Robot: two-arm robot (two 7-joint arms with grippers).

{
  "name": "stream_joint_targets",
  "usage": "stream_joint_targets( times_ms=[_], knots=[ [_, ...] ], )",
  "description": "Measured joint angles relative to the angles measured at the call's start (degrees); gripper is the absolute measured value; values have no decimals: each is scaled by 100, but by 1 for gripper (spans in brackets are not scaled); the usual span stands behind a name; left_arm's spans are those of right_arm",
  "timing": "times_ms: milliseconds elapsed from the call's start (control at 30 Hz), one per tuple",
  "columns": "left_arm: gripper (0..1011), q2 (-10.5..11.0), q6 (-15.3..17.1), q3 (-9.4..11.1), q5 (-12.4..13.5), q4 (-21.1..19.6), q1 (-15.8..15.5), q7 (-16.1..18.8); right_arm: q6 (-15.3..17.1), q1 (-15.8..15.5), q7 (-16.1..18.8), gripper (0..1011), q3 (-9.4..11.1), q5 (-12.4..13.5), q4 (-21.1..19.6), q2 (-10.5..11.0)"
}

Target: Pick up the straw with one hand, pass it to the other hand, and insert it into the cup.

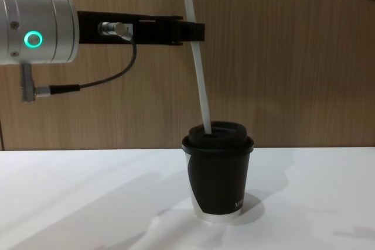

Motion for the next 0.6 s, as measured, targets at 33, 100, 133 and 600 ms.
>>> stream_joint_targets(
  times_ms=[33, 100, 133, 600],
  knots=[
    [12, 0, 1, 1, 0, 4, -3, 0, 0, 0, 0, 1001, 0, 0, 0, 0],
    [12, -1, 6, 4, 1, 10, -9, -4, 0, 0, 0, 1001, 0, 0, 0, 0],
    [13, -2, 12, 6, 1, 17, -13, -8, 0, 0, 0, 1001, 0, 0, 0, 0],
    [12, -2, 21, 36, -11, 72, -67, -52, 0, 0, 0, 1001, 0, 0, 0, 0]
  ],
)
